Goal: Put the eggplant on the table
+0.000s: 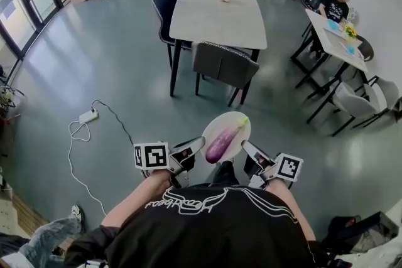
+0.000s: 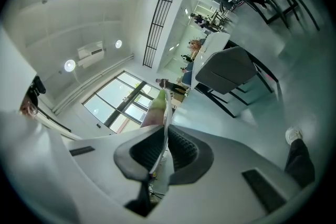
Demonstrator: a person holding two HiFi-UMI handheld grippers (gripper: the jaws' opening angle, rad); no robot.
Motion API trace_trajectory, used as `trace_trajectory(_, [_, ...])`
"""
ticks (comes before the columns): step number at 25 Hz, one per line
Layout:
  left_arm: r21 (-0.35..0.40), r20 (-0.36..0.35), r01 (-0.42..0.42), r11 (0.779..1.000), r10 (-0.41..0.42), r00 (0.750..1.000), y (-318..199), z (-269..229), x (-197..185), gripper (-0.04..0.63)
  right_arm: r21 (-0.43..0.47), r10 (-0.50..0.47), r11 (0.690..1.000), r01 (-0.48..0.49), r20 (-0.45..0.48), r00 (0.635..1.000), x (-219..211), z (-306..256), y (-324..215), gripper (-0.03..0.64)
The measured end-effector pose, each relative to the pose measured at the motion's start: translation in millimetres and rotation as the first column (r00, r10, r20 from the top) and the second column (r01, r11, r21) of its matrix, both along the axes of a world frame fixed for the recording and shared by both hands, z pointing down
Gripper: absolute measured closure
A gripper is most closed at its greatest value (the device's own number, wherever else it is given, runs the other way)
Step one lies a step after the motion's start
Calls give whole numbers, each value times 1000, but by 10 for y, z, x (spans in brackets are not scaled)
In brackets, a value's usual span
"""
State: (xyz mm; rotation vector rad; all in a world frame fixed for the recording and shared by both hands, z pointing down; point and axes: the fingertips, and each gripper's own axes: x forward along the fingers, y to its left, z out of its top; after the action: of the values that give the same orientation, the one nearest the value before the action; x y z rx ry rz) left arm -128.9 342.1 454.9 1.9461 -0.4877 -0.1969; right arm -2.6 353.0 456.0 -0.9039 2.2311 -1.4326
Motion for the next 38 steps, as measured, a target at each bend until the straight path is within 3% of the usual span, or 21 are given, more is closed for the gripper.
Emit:
trace_trajectory(15, [-30, 29, 39, 999, -38, 999, -917, 117, 359, 574, -24, -36, 999, 36, 23, 999, 362, 150, -985, 592])
trace_trajectory(23, [-60, 50, 119, 991, -117, 992, -1679, 107, 623, 575, -42, -107, 993, 109, 43, 993, 632, 150, -1848, 592])
trace_trajectory(38, [-53, 107, 156, 986, -149, 983, -3174, 7, 1508, 574, -35, -135, 990, 138, 87, 987, 1501, 94, -3387, 592])
